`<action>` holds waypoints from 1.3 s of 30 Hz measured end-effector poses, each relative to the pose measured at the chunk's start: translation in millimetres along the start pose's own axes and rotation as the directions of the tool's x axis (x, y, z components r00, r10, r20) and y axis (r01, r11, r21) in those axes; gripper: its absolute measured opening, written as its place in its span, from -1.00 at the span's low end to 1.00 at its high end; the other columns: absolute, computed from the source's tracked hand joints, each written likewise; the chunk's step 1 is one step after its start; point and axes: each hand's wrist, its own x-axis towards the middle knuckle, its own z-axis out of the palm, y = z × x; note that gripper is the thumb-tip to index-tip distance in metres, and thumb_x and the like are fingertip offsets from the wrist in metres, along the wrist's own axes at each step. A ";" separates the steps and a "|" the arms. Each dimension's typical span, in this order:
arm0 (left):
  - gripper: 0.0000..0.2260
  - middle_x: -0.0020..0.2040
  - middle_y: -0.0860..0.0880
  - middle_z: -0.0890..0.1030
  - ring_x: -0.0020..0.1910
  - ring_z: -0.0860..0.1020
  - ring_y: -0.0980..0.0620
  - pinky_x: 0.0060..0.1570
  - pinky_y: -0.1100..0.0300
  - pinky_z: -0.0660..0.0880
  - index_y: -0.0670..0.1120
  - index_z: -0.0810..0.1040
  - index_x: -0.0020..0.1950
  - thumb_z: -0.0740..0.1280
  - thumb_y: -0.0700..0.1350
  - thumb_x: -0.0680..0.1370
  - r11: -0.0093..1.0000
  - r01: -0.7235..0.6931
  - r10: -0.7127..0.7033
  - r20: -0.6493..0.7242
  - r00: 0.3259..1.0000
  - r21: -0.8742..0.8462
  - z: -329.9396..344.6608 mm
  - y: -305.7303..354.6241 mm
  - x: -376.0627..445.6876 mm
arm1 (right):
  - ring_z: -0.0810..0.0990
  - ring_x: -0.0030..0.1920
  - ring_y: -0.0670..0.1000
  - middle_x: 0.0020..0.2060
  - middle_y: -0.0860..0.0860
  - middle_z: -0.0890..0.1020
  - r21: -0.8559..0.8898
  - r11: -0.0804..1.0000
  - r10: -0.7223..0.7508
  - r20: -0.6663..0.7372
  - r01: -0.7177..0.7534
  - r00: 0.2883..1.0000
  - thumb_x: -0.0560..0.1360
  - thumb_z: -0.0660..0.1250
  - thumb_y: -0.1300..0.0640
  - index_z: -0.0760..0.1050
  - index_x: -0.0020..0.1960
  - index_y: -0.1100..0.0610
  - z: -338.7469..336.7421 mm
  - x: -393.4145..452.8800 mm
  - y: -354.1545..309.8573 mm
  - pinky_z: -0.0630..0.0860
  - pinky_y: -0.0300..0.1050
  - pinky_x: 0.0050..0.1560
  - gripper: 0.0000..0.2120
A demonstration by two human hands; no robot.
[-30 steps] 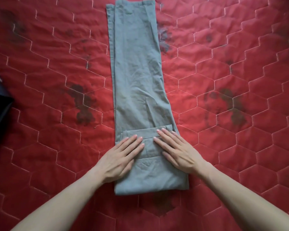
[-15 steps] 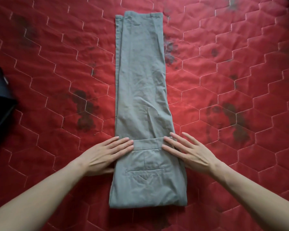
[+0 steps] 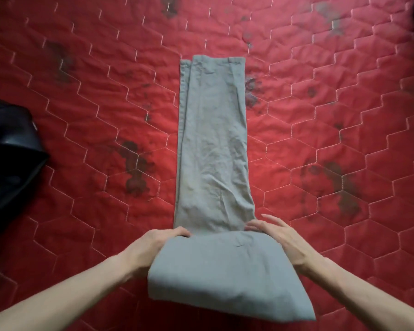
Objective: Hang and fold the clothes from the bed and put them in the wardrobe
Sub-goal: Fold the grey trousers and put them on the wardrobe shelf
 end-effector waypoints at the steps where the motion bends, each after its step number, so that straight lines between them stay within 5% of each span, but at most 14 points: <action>1: -0.84 0.01 0.05 0.65 -0.10 0.61 0.30 -0.06 0.34 0.50 -0.05 0.59 0.19 0.28 -0.19 0.66 0.999 0.046 -0.046 0.004 0.999 -0.005 3.8 -0.9 -1.1 | 0.47 0.36 -0.28 0.33 -0.26 0.54 0.060 0.996 0.065 -0.010 -0.065 0.998 0.53 0.31 -0.10 0.30 0.44 -0.26 -2.8 -3.6 -9.5 0.22 -0.31 0.44 -0.49; 3: -0.67 -0.02 -0.03 0.63 -0.14 0.58 0.34 -0.11 0.47 0.41 0.09 0.64 0.05 0.23 -0.31 0.68 0.943 0.260 -0.248 0.082 0.965 -0.207 13.4 -8.0 1.0 | 0.51 0.33 -0.19 0.26 -0.19 0.56 -0.027 0.991 0.131 -0.074 -0.134 0.989 0.60 0.33 0.08 0.37 0.42 -0.25 7.1 -8.1 -19.9 0.32 -0.51 0.14 -0.55; 5: -0.50 -0.01 -0.03 0.59 -0.04 0.61 0.29 -0.12 0.54 0.39 0.26 0.64 0.00 0.17 -0.36 0.69 0.782 0.405 -0.424 0.072 0.903 -0.473 7.4 -0.2 -1.0 | 0.52 0.33 -0.07 0.22 0.08 0.62 -0.074 0.953 0.275 -0.192 -0.294 0.942 0.62 0.33 0.09 0.55 0.36 0.17 15.8 -9.2 -28.2 0.36 -0.52 0.11 -0.65; 8: -0.73 -0.11 -0.04 0.58 -0.10 0.54 0.12 -0.22 0.47 0.45 0.14 0.62 0.02 0.39 -0.26 0.54 0.676 0.253 -0.412 -0.071 0.908 -0.693 -1.1 20.1 0.8 | 0.70 -0.09 -0.04 -0.14 -0.01 0.75 0.206 0.923 0.376 -0.307 -0.325 0.874 0.60 0.13 -0.35 0.66 -0.08 0.12 30.4 -9.7 -33.7 0.61 -0.04 -0.07 -0.41; 10: -0.76 -0.13 0.14 0.71 -0.10 0.58 0.25 -0.15 0.38 0.52 0.12 0.66 -0.08 0.49 -0.25 0.45 0.651 0.203 -0.411 -0.115 0.905 -0.731 -0.1 24.2 4.0 | 0.54 -0.36 -0.19 -0.38 -0.22 0.62 0.343 0.869 0.460 -0.292 -0.357 0.839 0.60 0.07 -0.39 0.49 -0.23 -0.03 39.3 -2.5 -27.0 0.43 -0.05 -0.29 -0.48; 12: -0.69 -0.13 0.39 0.67 -0.08 0.59 0.43 -0.03 0.37 0.54 0.12 0.61 -0.01 0.41 -0.33 0.56 0.609 0.293 -0.509 -0.080 0.857 -0.737 -1.5 19.7 11.5 | 0.55 -0.32 -0.16 -0.34 -0.21 0.61 0.427 0.816 0.534 -0.302 -0.389 0.790 0.62 0.10 -0.33 0.50 -0.05 -0.06 41.8 10.1 -29.5 0.39 -0.01 -0.24 -0.61; 14: -0.75 -0.18 0.25 0.71 -0.10 0.64 0.33 0.02 0.18 0.62 0.03 0.64 -0.02 0.27 -0.29 0.65 0.574 0.359 -0.596 -0.075 0.799 -0.736 -2.7 13.9 20.5 | 0.66 -0.17 0.04 -0.22 -0.09 0.67 0.477 0.781 0.582 -0.323 -0.403 0.746 0.67 0.14 -0.19 0.48 0.31 -0.02 46.3 20.3 -34.5 0.48 0.09 -0.14 -0.64; 16: -0.70 -0.32 0.03 0.67 -0.28 0.65 0.09 -0.05 -0.12 0.66 -0.13 0.61 -0.12 0.16 -0.22 0.71 0.486 0.405 -0.676 -0.039 0.736 -0.774 -2.2 9.0 24.8 | 0.66 -0.14 0.15 -0.25 -0.08 0.65 0.487 0.749 0.639 -0.352 -0.449 0.684 0.68 0.15 -0.09 0.45 0.28 -0.11 51.1 29.8 -36.5 0.45 0.08 -0.15 -0.77; 17: -0.67 -0.34 -0.01 0.65 -0.33 0.63 0.02 -0.10 -0.16 0.66 -0.15 0.57 -0.15 0.13 -0.17 0.73 0.503 0.397 -0.714 -0.110 0.691 -0.768 -1.4 7.8 24.9 | 0.64 -0.13 0.18 -0.24 -0.08 0.62 0.503 0.720 0.678 -0.360 -0.478 0.641 0.67 0.16 -0.08 0.43 0.17 -0.14 50.8 33.9 -37.8 0.43 0.06 -0.15 -0.88; 19: -0.73 -0.25 0.02 0.62 -0.28 0.59 -0.02 -0.16 -0.07 0.58 -0.08 0.51 -0.11 0.12 -0.10 0.72 0.724 0.416 -0.681 -0.472 0.560 -0.550 -0.5 3.9 21.9 | 0.60 0.02 0.16 -0.05 -0.02 0.61 0.473 0.716 0.698 -0.471 -0.513 0.539 0.64 0.18 -0.09 0.39 0.19 -0.10 46.8 40.3 -41.6 0.46 0.07 -0.04 -0.84; 21: -0.86 -0.06 0.00 0.55 -0.10 0.50 -0.02 -0.05 0.01 0.44 -0.05 0.46 0.02 0.13 -0.11 0.68 0.900 0.373 -0.395 -0.786 0.476 -0.226 -8.1 11.8 25.2 | 0.51 0.21 0.14 0.21 0.07 0.54 0.327 0.797 0.574 -0.669 -0.508 0.471 0.62 0.19 -0.06 0.39 0.41 0.09 41.0 45.9 -40.0 0.43 0.06 0.20 -0.58; 24: -0.66 0.31 -0.12 0.54 0.29 0.51 -0.11 0.29 0.00 0.42 -0.15 0.49 0.36 0.21 -0.06 0.63 0.946 0.123 0.130 -0.700 0.702 0.300 -11.7 17.4 47.6 | 0.35 0.52 0.13 0.50 0.15 0.39 -0.031 0.939 0.210 -0.738 -0.343 0.641 0.65 0.21 0.01 0.31 0.57 0.21 25.7 61.9 -42.1 0.26 -0.03 0.51 -0.45; 28: -0.38 0.68 -0.10 0.13 0.66 0.07 -0.10 0.60 -0.13 0.12 -0.10 0.17 0.67 0.20 0.12 0.67 0.812 0.000 0.243 -0.339 0.909 0.583 -4.9 10.1 80.6 | 0.07 0.66 0.08 0.66 0.07 0.14 -0.310 0.919 0.051 -0.523 -0.245 0.851 0.68 0.15 -0.15 0.18 0.66 0.08 11.0 87.6 -24.9 0.06 0.17 0.62 -0.39; 39: -0.35 0.70 -0.05 -0.05 0.68 -0.08 -0.10 0.62 -0.09 -0.01 -0.01 0.00 0.70 0.13 0.19 0.68 0.797 -0.075 0.232 -0.188 0.954 0.599 -4.8 -25.4 102.5 | -0.19 0.67 -0.01 0.68 0.05 -0.18 -0.300 0.931 0.137 -0.234 -0.206 0.963 0.69 -0.07 -0.25 -0.19 0.69 -0.07 9.9 92.9 34.5 -0.09 0.10 0.64 -0.34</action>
